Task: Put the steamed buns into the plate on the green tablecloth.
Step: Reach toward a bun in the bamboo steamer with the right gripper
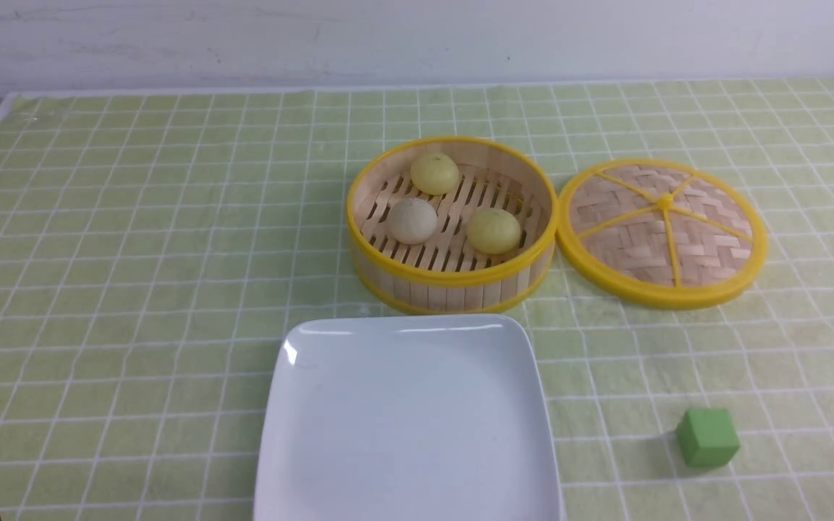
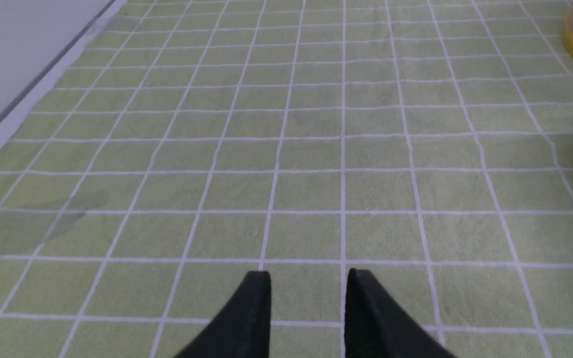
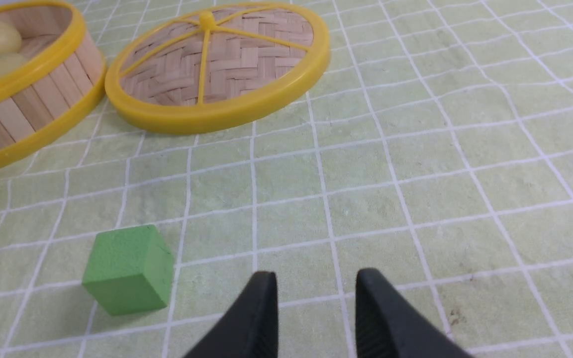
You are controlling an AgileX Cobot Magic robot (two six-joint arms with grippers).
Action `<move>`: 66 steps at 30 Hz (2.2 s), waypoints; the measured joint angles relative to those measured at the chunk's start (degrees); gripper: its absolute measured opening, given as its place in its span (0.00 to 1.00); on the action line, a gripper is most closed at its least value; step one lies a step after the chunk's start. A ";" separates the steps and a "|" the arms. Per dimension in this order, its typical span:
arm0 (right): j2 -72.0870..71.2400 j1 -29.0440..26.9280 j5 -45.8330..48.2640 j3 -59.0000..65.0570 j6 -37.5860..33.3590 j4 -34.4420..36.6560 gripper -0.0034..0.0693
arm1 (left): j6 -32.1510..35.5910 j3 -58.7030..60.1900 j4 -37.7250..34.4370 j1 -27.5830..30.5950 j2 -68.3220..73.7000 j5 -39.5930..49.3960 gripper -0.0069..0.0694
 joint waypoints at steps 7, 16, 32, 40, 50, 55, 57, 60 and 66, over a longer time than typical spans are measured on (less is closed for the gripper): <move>0.00 0.00 -0.14 0.00 -0.05 -0.50 0.38 | 0.00 0.00 0.00 0.00 0.00 0.00 0.41; 0.00 0.00 -1.77 0.23 17.48 19.46 0.38 | -25.95 0.08 -32.73 0.00 0.00 0.02 0.41; 0.13 0.00 -7.48 -7.92 14.23 22.32 0.18 | -36.49 0.10 -45.60 0.00 0.00 -11.15 0.41; 9.18 0.00 -2.05 -19.74 6.07 11.94 0.03 | -33.56 -0.10 -45.68 0.00 0.00 -15.09 0.34; 41.29 0.00 24.01 -43.93 5.65 -3.18 0.04 | -11.36 -21.32 -42.01 0.00 8.62 8.19 0.09; 62.11 0.00 31.45 -51.13 -0.08 4.21 0.04 | 1.80 -29.10 -40.17 0.00 34.34 30.99 0.09; 67.29 0.58 31.38 -52.09 -4.20 10.12 0.05 | 6.08 -30.76 -39.77 0.00 40.48 33.79 0.09; 73.87 3.00 30.79 -54.45 -12.32 18.31 0.07 | 12.68 -33.51 -40.27 0.00 49.01 35.28 0.09; 87.68 12.81 28.25 -66.12 -20.04 25.74 0.27 | 18.88 -38.35 -42.80 0.00 59.13 32.97 0.09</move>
